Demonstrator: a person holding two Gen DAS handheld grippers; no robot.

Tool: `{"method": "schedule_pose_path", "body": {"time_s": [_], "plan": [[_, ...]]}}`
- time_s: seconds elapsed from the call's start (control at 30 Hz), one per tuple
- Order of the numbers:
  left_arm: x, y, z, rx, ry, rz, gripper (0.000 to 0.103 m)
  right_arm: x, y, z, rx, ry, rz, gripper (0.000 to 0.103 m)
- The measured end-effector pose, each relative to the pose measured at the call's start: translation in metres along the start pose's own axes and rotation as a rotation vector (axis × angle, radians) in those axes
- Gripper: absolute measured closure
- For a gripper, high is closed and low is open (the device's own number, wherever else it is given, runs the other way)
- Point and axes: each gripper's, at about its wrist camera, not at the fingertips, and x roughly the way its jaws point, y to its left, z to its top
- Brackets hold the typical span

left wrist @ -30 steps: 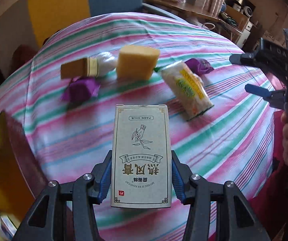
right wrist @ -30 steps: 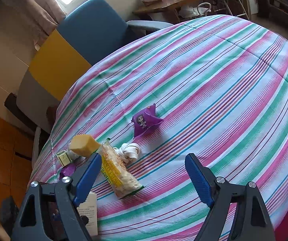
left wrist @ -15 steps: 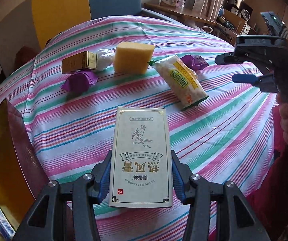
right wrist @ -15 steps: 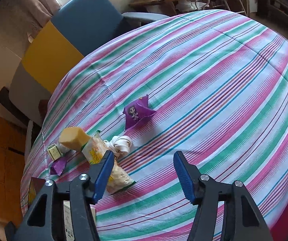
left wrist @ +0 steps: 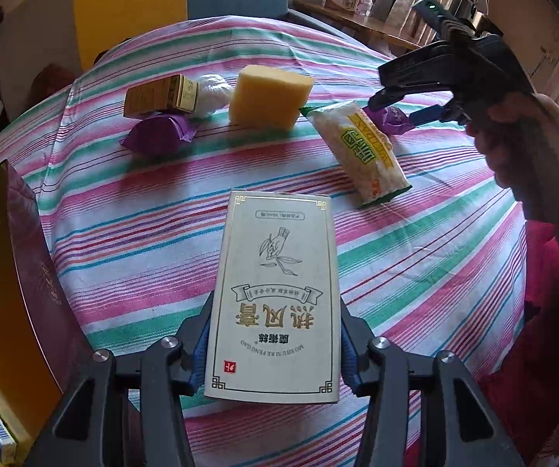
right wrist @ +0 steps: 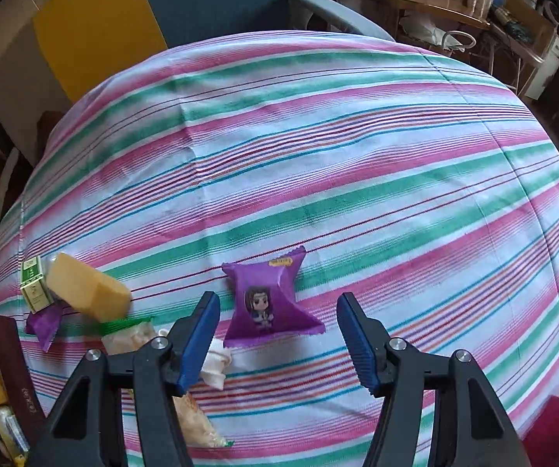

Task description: Organize objects

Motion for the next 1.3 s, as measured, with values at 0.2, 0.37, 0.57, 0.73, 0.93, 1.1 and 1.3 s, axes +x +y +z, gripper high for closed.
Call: {"method": "schedule_pose_path", "body": {"time_s": [0.2,0.37,0.57,0.73,0.93,1.1,1.3], "plan": [[-0.001,0.002,0.000,-0.007,-0.007,-0.011,0.051,0.012,0.003,-0.008,-0.044,-0.005,-0.039,0.074],[-0.008,0.004,-0.005,-0.023,-0.009,-0.025,0.051,-0.030,0.005,-0.028,-0.080,-0.111,-0.028,0.074],[-0.038,0.001,-0.015,-0.016,-0.070,-0.021,0.051,-0.078,0.043,-0.064,-0.179,-0.211,0.149,0.074],[-0.080,0.006,-0.021,-0.014,-0.169,0.017,0.051,-0.069,0.090,-0.102,-0.312,-0.159,0.252,0.073],[-0.130,0.035,-0.031,-0.089,-0.289,0.139,0.051,-0.016,0.139,-0.149,-0.551,-0.004,0.207,0.074],[-0.150,0.063,-0.045,-0.159,-0.323,0.223,0.051,-0.007,0.150,-0.160,-0.630,-0.021,0.157,0.074],[-0.155,0.083,-0.060,-0.213,-0.316,0.248,0.050,-0.004,0.147,-0.161,-0.622,-0.019,0.173,0.074]]}}
